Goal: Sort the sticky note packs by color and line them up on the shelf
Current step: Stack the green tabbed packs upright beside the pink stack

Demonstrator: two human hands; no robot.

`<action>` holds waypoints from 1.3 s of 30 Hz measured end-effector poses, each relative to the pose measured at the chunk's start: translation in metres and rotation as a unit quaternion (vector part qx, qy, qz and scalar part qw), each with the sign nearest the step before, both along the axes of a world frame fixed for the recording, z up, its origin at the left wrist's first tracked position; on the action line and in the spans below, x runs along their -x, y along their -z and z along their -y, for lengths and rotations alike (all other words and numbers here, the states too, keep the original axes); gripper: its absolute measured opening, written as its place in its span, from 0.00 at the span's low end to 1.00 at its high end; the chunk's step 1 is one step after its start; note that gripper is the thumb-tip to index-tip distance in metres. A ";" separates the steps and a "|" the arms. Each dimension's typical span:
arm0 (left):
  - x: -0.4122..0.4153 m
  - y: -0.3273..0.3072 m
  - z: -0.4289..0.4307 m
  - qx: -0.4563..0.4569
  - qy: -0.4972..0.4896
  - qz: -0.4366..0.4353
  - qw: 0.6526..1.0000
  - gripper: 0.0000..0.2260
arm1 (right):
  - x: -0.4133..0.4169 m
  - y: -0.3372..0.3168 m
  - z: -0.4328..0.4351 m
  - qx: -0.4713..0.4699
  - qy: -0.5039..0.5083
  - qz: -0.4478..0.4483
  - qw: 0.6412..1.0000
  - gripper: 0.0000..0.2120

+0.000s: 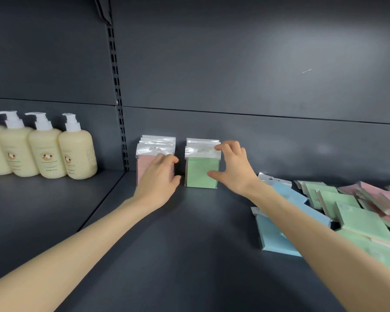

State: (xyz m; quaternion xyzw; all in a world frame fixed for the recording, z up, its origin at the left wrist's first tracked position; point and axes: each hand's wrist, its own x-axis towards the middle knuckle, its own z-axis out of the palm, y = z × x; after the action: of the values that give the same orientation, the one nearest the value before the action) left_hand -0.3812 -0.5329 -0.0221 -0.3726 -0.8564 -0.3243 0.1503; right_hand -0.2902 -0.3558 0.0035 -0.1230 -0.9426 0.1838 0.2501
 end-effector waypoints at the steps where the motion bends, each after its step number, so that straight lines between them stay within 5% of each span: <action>1: 0.004 -0.001 0.006 0.027 -0.012 -0.033 0.999 0.18 | 0.001 0.001 0.003 -0.025 -0.008 0.000 1.000 0.29; 10: 0.052 0.001 0.038 0.191 0.010 -0.155 0.969 0.30 | 0.023 0.013 0.018 -0.134 0.017 0.053 0.989 0.30; 17: 0.067 0.005 0.035 0.148 0.075 -0.166 0.972 0.26 | 0.033 0.021 0.018 -0.108 0.031 0.053 0.992 0.30; 29: 0.069 0.008 0.031 0.171 0.050 -0.200 0.963 0.25 | 0.038 0.024 0.020 -0.118 0.045 0.046 0.991 0.29; 39: 0.065 -0.001 0.032 0.143 0.068 -0.150 0.976 0.22 | 0.035 0.016 0.024 -0.140 0.057 0.054 0.987 0.30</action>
State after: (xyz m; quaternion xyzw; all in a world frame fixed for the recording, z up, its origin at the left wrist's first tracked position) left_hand -0.4464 -0.5650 -0.0210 -0.4917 -0.8343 -0.1488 0.1999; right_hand -0.3256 -0.3800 -0.0127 -0.1499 -0.9628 0.0290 0.2231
